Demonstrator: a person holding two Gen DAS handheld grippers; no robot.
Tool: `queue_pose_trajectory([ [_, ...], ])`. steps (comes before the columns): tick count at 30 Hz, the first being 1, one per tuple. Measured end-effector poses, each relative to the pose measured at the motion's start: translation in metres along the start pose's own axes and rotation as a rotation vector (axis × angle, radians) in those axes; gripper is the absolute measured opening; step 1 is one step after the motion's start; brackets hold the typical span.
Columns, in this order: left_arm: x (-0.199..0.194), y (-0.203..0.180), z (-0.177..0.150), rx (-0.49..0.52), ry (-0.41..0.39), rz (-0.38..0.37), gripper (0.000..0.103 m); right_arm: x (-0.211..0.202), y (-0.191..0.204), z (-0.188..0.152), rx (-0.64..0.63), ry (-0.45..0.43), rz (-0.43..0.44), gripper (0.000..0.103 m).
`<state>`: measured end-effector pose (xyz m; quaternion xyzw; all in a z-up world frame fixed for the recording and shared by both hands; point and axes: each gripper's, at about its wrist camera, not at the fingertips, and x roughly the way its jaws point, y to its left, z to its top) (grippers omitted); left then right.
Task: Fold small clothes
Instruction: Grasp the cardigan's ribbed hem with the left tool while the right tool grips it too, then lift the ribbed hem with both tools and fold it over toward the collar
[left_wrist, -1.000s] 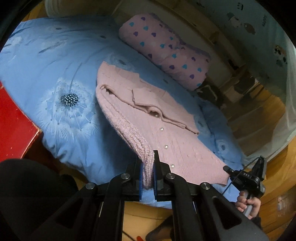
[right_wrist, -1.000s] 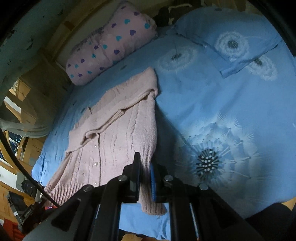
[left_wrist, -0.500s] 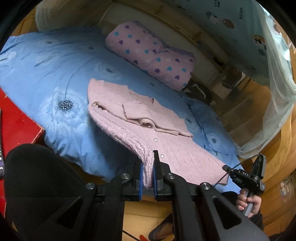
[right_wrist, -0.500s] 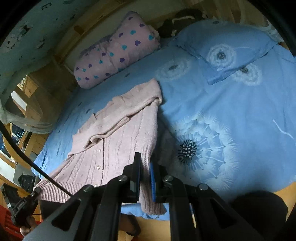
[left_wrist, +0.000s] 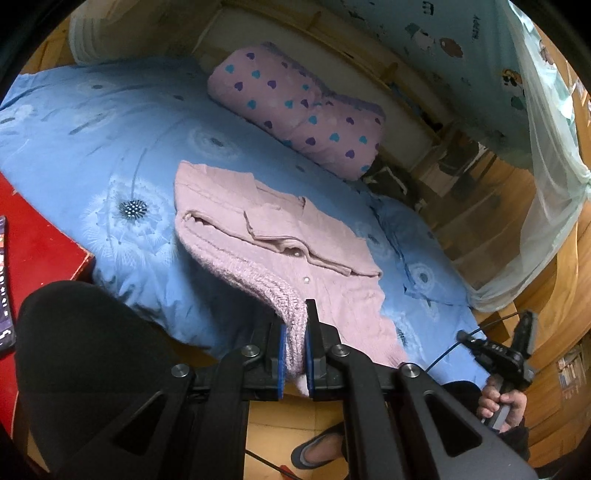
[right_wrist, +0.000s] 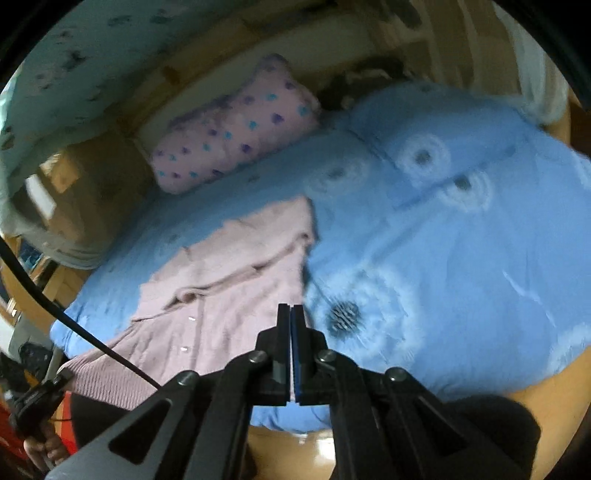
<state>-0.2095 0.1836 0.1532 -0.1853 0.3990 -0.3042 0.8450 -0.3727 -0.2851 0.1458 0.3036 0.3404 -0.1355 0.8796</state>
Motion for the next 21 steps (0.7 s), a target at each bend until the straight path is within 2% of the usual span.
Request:
queue_pose_trajectory([
  [1,0.001,0.000,0.001,-0.002,0.000,-0.001,0.000,0.009,-0.004,-0.004,0.032,0.032,0.003,0.037],
  [2,0.002,0.000,0.002,-0.004,-0.001,-0.003,0.000,0.022,-0.010,-0.010,0.072,0.082,0.004,0.069],
  [3,0.002,0.000,0.003,-0.002,-0.001,-0.004,0.000,0.033,-0.014,-0.015,0.090,0.117,-0.001,0.073],
  [6,0.004,0.000,0.003,0.002,0.001,-0.002,0.000,0.057,-0.014,-0.023,0.071,0.193,-0.025,0.072],
  [9,0.007,-0.002,0.001,0.002,0.008,-0.011,0.000,0.078,-0.006,-0.025,0.054,0.247,-0.011,0.069],
  [12,0.009,-0.003,0.000,0.000,0.007,-0.026,0.000,0.109,-0.003,-0.034,0.078,0.346,0.042,0.046],
  [13,0.010,-0.004,0.000,0.004,0.004,-0.029,0.000,0.119,-0.004,-0.039,0.083,0.370,0.044,0.017],
  [14,0.010,-0.005,0.000,0.010,0.001,-0.034,0.000,0.128,-0.005,-0.043,0.098,0.407,0.042,0.010],
  [16,0.009,-0.003,0.001,0.003,-0.003,-0.040,0.000,0.124,-0.004,-0.044,0.114,0.388,0.064,0.009],
  [19,0.001,0.000,0.006,-0.016,-0.019,-0.074,0.000,0.085,0.006,-0.029,0.079,0.246,0.155,0.009],
  [21,-0.004,-0.001,0.009,-0.008,-0.035,-0.062,0.000,0.055,0.010,-0.019,0.075,0.169,0.193,0.009],
])
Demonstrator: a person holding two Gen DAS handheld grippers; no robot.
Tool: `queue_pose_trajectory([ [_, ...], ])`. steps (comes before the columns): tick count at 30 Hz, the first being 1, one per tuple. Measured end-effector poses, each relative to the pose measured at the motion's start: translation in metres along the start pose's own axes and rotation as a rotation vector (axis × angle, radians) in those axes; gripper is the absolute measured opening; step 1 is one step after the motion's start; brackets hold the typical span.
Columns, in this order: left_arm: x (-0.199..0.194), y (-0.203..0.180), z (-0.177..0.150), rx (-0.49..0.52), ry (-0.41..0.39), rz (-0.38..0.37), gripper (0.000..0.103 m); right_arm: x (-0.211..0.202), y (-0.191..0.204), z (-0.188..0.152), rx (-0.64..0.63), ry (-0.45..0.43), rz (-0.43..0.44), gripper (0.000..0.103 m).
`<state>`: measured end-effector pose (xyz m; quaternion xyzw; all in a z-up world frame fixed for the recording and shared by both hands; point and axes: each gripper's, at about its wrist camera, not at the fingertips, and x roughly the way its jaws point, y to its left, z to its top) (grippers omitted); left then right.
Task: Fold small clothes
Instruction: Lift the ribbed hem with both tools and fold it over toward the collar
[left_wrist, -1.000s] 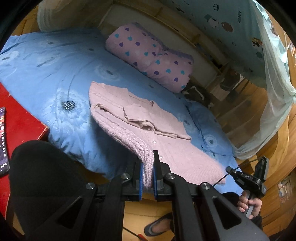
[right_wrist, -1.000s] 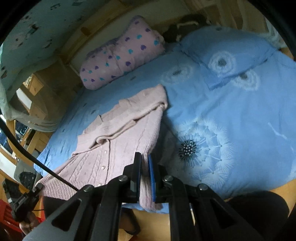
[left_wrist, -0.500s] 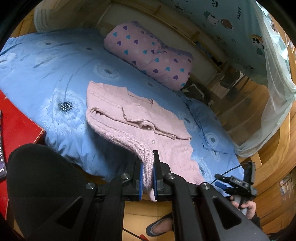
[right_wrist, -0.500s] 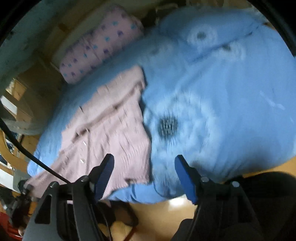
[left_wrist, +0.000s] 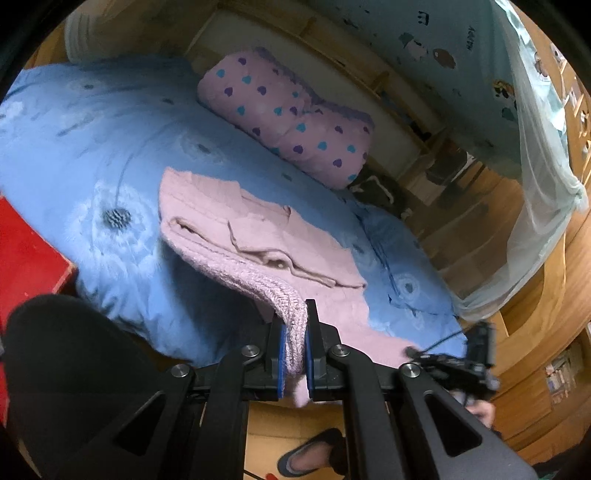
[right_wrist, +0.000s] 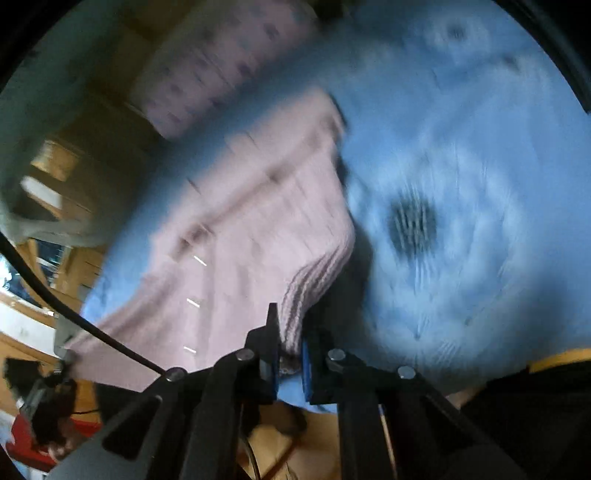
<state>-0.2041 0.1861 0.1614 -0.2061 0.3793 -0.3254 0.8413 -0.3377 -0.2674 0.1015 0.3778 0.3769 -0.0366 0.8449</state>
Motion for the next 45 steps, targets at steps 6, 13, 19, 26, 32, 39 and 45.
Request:
queue_pose_trajectory([
  [6,-0.008,0.005,0.000,-0.018,-0.014,-0.012,0.000,-0.047,0.020,-0.003,-0.041,-0.096,0.017,0.009],
  [13,-0.030,0.005,0.002,-0.020,-0.049,-0.030,0.000,-0.071,0.024,-0.011,-0.056,-0.132,0.015,0.008],
  [19,-0.053,0.000,0.000,-0.010,-0.084,-0.048,0.000,-0.100,0.037,-0.013,-0.090,-0.199,0.033,0.008],
  [26,-0.069,-0.009,0.011,0.022,-0.143,-0.051,0.000,-0.127,0.063,-0.013,-0.175,-0.278,0.067,0.008],
  [32,-0.066,0.002,0.024,-0.011,-0.146,0.016,0.000,-0.124,0.066,0.002,-0.169,-0.297,0.072,0.008],
  [39,-0.039,0.013,0.041,-0.030,-0.111,0.086,0.000,-0.099,0.060,0.029,-0.155,-0.293,0.066,0.008],
  [45,-0.008,0.015,0.066,-0.016,-0.095,0.126,0.000,-0.052,0.054,0.070,-0.141,-0.218,0.052,0.008],
])
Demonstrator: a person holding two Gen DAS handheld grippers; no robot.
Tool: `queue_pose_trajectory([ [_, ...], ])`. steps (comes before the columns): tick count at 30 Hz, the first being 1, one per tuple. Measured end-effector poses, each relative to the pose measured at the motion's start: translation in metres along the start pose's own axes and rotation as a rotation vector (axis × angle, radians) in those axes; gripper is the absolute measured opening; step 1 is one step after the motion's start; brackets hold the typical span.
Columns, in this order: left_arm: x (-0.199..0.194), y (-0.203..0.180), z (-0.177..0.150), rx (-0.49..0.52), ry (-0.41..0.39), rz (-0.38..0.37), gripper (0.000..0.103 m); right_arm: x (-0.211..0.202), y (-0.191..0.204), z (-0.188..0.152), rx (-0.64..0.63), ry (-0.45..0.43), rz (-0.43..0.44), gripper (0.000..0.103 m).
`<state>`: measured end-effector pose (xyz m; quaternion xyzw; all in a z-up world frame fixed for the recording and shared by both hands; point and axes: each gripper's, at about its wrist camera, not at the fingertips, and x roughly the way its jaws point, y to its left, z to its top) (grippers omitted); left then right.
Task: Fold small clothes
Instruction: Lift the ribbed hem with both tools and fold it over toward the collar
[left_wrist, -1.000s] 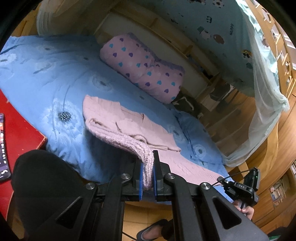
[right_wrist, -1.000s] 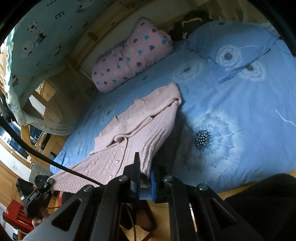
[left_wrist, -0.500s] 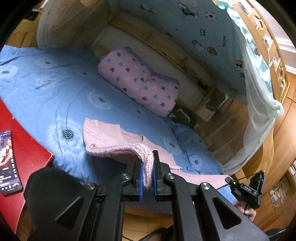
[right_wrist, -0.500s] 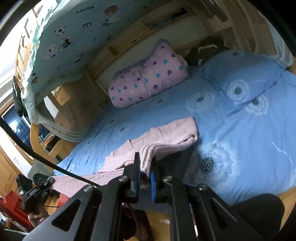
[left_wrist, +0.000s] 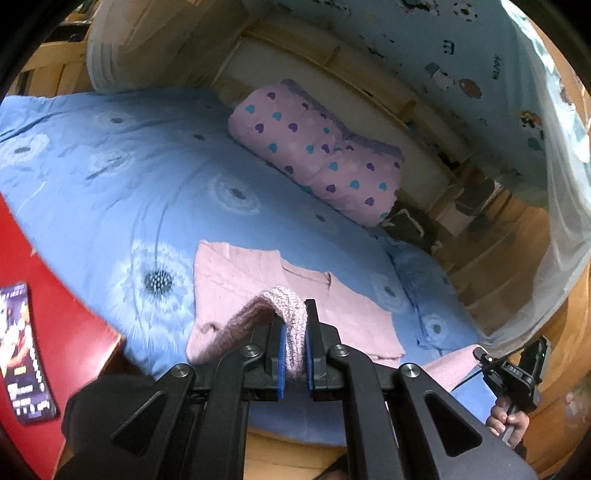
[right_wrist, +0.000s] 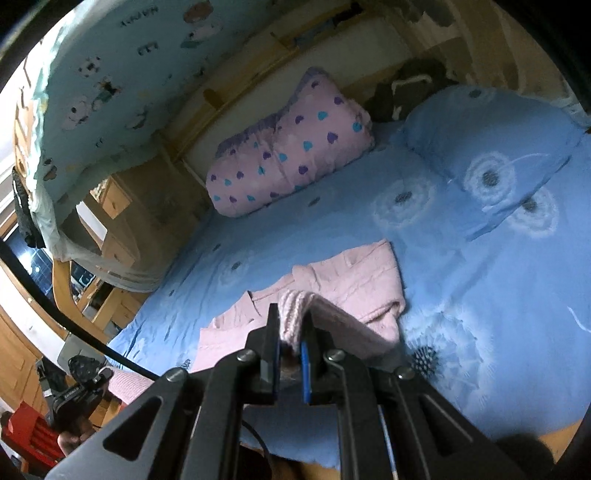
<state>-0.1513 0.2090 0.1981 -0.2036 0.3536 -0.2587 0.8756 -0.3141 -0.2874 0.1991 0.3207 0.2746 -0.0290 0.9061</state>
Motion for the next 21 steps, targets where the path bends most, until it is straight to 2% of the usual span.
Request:
queue_pose_trajectory([
  [4,0.032,0.004,0.019,-0.002,0.027,0.033,0.000,0.051,-0.009,0.024,-0.009,0.085,-0.041,0.008],
  [12,0.125,0.014,0.065,0.040,0.115,0.146,0.000,0.134,-0.010,0.076,-0.011,0.151,-0.072,0.009],
  [17,0.179,0.024,0.084,-0.009,0.162,0.162,0.000,0.188,-0.008,0.100,-0.040,0.170,-0.129,0.008],
  [21,0.213,0.039,0.091,-0.051,0.197,0.195,0.000,0.225,-0.022,0.112,-0.034,0.195,-0.177,0.008],
])
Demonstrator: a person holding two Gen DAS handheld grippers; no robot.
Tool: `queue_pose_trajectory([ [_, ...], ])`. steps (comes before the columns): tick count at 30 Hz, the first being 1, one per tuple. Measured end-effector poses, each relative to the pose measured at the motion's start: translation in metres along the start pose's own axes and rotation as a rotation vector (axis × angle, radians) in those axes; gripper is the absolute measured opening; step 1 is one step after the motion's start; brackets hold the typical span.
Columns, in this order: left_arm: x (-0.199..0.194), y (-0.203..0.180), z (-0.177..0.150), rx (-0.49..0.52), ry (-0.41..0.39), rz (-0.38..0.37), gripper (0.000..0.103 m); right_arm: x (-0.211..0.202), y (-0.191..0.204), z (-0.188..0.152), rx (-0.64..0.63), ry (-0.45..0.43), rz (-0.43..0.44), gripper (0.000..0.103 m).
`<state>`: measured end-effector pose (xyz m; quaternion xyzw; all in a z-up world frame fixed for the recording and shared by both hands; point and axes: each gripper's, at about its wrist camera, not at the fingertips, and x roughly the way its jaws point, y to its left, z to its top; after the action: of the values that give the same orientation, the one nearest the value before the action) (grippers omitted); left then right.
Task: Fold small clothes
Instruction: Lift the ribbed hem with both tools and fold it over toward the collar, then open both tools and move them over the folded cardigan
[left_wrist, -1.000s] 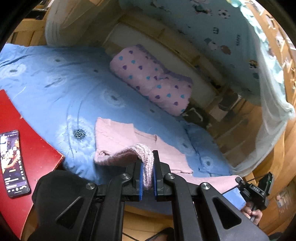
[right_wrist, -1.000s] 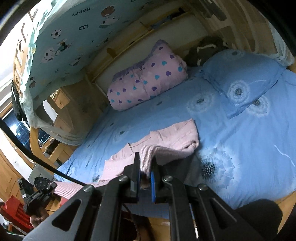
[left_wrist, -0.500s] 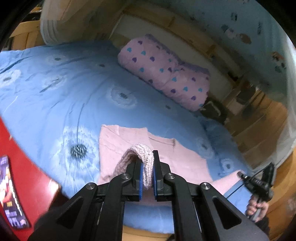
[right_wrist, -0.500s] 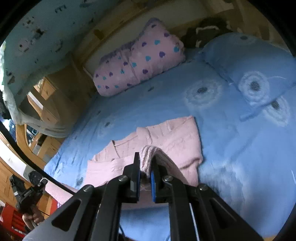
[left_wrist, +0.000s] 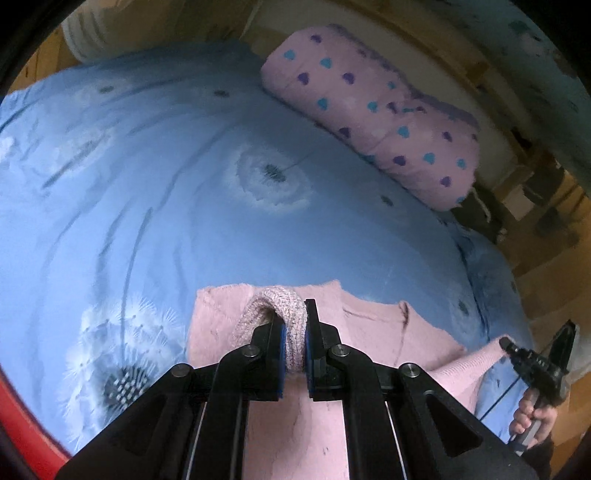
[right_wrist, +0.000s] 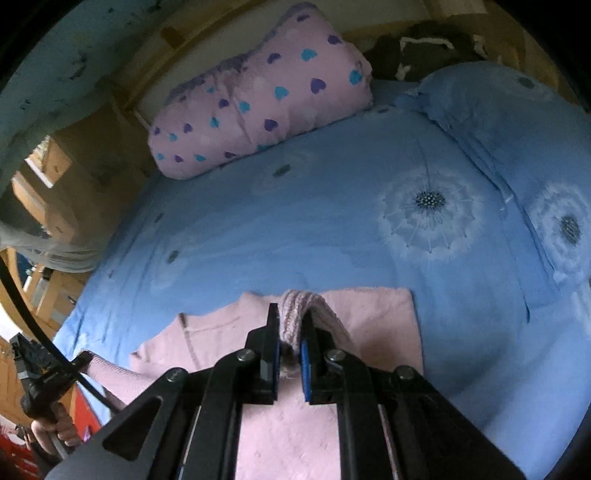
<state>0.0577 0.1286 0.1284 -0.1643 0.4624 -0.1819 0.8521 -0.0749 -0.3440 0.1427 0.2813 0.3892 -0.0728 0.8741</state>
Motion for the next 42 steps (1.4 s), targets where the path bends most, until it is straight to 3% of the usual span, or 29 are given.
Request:
queue_pose_trajectory([
  [4,0.030,0.015,0.008,-0.056,0.027,0.026,0.000,0.032,-0.016,0.009,0.040,0.038,-0.022,0.009],
  [6,0.045,0.026,0.013,-0.103,0.003,0.020,0.000,0.049,-0.026,0.011,0.058,0.051,-0.053,0.009],
  [9,0.074,0.046,0.029,-0.214,0.049,0.032,0.000,0.068,-0.037,0.017,0.065,-0.039,-0.110,0.015],
  [10,0.080,0.049,0.033,-0.216,0.061,0.039,0.000,0.069,-0.038,0.019,0.050,-0.077,-0.152,0.033],
  [11,0.079,0.050,0.034,-0.200,0.040,0.057,0.010,0.071,-0.039,0.019,0.031,-0.104,-0.206,0.068],
  [12,0.075,0.050,0.033,-0.192,0.014,0.083,0.012,0.073,-0.040,0.018,0.014,-0.099,-0.247,0.082],
  [13,0.067,0.051,0.031,-0.186,-0.017,0.122,0.014,0.073,-0.041,0.015,-0.001,-0.088,-0.252,0.088],
  [16,0.050,0.048,0.026,-0.162,-0.039,0.098,0.025,0.070,-0.041,0.003,-0.048,-0.046,-0.208,0.087],
  [18,0.043,0.047,0.018,-0.148,-0.023,0.096,0.029,0.072,-0.042,-0.003,-0.055,-0.006,-0.188,0.081],
  [22,0.048,0.048,0.006,-0.144,0.076,0.095,0.029,0.085,-0.041,-0.013,-0.032,0.080,-0.081,0.056],
  [25,0.064,0.050,0.006,-0.134,0.117,0.100,0.029,0.100,-0.033,-0.017,-0.068,0.098,-0.080,0.051],
  [27,0.080,0.053,0.006,-0.135,0.151,0.117,0.029,0.111,-0.032,-0.017,-0.079,0.108,-0.074,0.040],
  [28,0.091,0.054,0.007,-0.126,0.184,0.124,0.021,0.116,-0.034,-0.017,-0.067,0.127,-0.093,0.012],
  [29,0.097,0.056,0.005,-0.121,0.209,0.136,0.001,0.118,-0.038,-0.018,-0.045,0.136,-0.105,0.008],
  [31,0.099,0.056,0.003,-0.125,0.204,0.137,0.000,0.108,-0.045,-0.017,-0.006,0.104,-0.077,0.008],
  [34,0.083,0.053,0.006,-0.140,0.113,0.075,0.000,0.082,-0.050,-0.006,0.002,0.034,-0.088,0.007],
  [37,0.076,0.055,0.009,-0.150,0.053,0.072,0.000,0.070,-0.064,0.002,0.044,0.002,-0.104,0.007],
  [40,0.086,0.056,0.009,-0.136,0.066,0.074,0.000,0.082,-0.078,0.001,0.066,0.034,-0.107,0.008],
  [42,0.096,0.050,0.011,-0.059,0.068,0.120,0.000,0.103,-0.074,-0.001,0.028,0.087,-0.119,0.008],
])
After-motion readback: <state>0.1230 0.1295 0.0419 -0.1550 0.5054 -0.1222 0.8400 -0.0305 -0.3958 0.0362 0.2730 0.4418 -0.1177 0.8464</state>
